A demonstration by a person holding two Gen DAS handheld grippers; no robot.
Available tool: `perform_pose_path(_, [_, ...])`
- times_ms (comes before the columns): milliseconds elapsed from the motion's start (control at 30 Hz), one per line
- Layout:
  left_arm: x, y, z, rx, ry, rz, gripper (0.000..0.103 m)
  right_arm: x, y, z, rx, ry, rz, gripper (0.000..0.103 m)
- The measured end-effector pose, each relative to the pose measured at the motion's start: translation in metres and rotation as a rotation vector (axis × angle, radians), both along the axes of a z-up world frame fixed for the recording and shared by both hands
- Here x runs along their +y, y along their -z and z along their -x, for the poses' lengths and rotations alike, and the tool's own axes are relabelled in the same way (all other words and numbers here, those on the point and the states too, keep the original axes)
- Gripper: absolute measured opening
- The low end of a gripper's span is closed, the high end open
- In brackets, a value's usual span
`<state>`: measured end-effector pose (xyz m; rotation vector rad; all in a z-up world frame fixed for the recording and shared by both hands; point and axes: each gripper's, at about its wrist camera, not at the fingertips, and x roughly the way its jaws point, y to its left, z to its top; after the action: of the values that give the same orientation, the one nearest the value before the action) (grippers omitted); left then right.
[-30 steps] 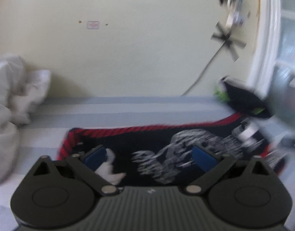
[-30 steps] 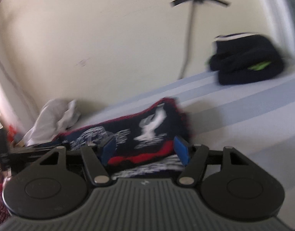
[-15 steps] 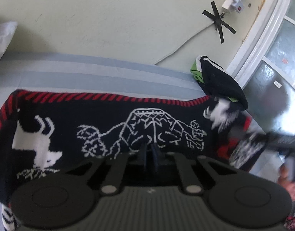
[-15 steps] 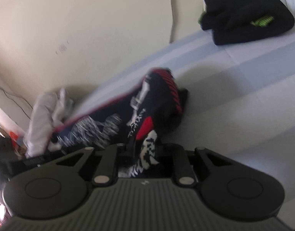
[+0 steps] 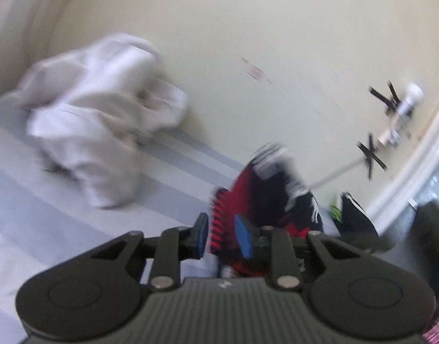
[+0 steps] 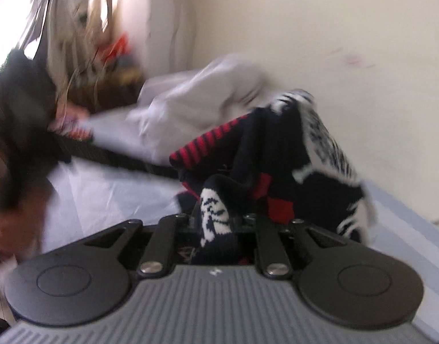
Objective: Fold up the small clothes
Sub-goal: 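Grasp the folded sweater edge with both grippers and flip it over onto itself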
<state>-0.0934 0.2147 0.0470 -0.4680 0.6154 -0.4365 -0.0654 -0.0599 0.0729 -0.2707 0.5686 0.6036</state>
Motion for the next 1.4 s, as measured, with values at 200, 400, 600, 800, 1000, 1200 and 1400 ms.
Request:
perform_pose_path(200, [-0.020, -0.003, -0.007, -0.031, 0.039, -0.044, 0.052, 0.039, 0.036, -0.009, -0.019, -0.055, 0.079, 0.036])
perform_pose_path(400, [-0.058, 0.011, -0.022, -0.003, 0.065, -0.122, 0.065, 0.008, 0.011, 0.013, -0.005, -0.116, 0.000, 0.054])
perform_pose_path(600, [-0.061, 0.022, -0.018, 0.015, 0.049, -0.184, 0.067, -0.035, -0.016, 0.018, -0.027, -0.034, -0.163, 0.052])
perform_pose_path(800, [-0.059, 0.039, -0.023, 0.072, 0.042, -0.172, 0.068, -0.049, -0.036, -0.033, -0.024, 0.131, -0.297, 0.041])
perform_pose_path(1000, [-0.057, 0.048, -0.027, 0.091, 0.026, -0.178, 0.077, -0.016, 0.020, -0.088, 0.027, 0.171, -0.107, 0.041])
perform_pose_path(1200, [-0.045, 0.037, -0.017, 0.051, 0.032, -0.121, 0.103, -0.034, -0.004, -0.053, -0.003, 0.158, -0.188, 0.054])
perform_pose_path(1400, [-0.044, 0.018, -0.017, 0.027, 0.040, -0.092, 0.103, -0.108, 0.004, 0.006, -0.037, 0.262, -0.425, 0.084])
